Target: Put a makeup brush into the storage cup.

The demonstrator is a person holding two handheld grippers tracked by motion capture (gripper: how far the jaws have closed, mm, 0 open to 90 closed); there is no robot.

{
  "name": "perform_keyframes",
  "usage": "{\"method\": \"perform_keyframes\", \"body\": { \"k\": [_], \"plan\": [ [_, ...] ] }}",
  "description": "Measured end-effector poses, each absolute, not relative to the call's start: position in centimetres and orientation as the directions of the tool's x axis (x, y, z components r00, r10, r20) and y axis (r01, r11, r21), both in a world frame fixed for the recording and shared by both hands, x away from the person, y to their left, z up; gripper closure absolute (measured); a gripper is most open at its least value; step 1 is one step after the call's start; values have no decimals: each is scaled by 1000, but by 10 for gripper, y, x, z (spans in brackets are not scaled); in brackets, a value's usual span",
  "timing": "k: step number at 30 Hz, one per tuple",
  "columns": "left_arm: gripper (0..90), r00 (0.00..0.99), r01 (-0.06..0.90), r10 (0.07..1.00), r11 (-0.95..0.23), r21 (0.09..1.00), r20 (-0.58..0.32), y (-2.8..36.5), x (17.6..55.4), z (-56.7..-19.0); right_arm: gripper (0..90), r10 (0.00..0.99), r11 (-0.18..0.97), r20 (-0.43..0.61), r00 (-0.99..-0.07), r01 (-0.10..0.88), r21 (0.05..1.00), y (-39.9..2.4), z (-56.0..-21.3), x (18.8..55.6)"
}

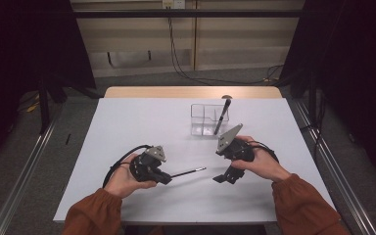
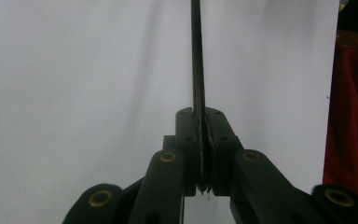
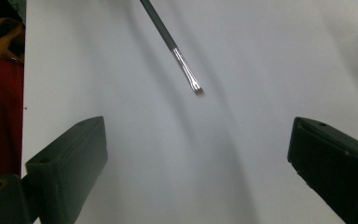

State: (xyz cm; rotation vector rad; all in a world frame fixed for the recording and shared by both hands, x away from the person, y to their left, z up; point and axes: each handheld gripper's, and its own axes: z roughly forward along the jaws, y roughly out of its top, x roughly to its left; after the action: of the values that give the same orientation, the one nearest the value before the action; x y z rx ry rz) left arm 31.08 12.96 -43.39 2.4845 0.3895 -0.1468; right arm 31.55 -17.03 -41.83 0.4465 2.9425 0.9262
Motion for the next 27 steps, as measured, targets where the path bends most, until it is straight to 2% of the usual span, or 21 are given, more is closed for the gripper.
{"method": "perform_keyframes", "body": {
  "k": [21,27],
  "plan": [
    [855,931,363,294,-716,597,-214,151,305,-438,49,320,724,76,-945,295,623,-188,-425,301],
    [854,924,383,302,-689,616,-237,158,304,-440,38,360,678,85,-929,324,660,-194,-427,296]
  ]
}}
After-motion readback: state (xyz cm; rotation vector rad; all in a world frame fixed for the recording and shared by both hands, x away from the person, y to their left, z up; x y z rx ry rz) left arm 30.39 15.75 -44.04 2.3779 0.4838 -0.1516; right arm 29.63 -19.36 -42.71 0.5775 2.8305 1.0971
